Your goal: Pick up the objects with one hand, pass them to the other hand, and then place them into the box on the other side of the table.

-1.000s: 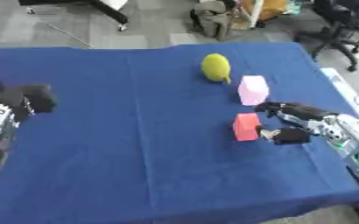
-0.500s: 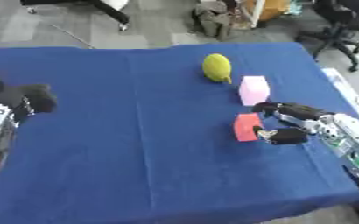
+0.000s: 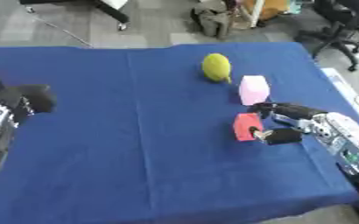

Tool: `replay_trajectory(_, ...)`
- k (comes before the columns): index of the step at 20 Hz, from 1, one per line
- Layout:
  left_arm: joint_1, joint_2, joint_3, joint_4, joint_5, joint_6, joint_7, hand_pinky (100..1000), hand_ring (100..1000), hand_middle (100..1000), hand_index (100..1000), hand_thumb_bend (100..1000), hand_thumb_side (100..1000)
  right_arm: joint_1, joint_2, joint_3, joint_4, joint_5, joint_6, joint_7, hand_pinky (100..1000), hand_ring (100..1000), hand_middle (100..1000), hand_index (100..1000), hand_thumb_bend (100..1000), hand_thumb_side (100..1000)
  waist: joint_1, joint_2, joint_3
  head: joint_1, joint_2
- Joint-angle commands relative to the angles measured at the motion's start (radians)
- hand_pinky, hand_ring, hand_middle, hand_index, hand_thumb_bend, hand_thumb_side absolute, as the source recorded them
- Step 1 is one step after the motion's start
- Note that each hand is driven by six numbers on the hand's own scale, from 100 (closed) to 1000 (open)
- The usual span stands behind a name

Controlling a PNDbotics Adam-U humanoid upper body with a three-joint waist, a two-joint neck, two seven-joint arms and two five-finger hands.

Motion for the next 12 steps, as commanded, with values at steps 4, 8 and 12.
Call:
replay_trajectory(4,-0.018,0.007,0.0,-0.019,-0.006,-0.001,-0.004,764,702,639,786,130,969,-0.02,-0.018,-0.002,0.008,0.046,-0.008,0.009,834,855,1000,1000,100,891,-0.001,-0.006,0.002,-0.003,-0.002)
replay_trajectory(8,-0.02,0.008,-0.001,-0.02,-0.006,-0.001,-0.005,764,702,639,785,130,970,-0.026,-0.012,0.0,0.016,0.058,-0.011,0.01,835,855,1000,1000,100,885,-0.002,-0.004,0.003,-0.005,-0.002)
replay_trajectory(12,-0.022,0.009,-0.003,-0.021,-0.007,-0.001,-0.008,764,702,638,785,130,970,-0.034,-0.004,0.0,0.027,0.075,-0.011,0.009,836,853,997,1000,100,874,-0.003,-0.001,0.007,-0.007,-0.002)
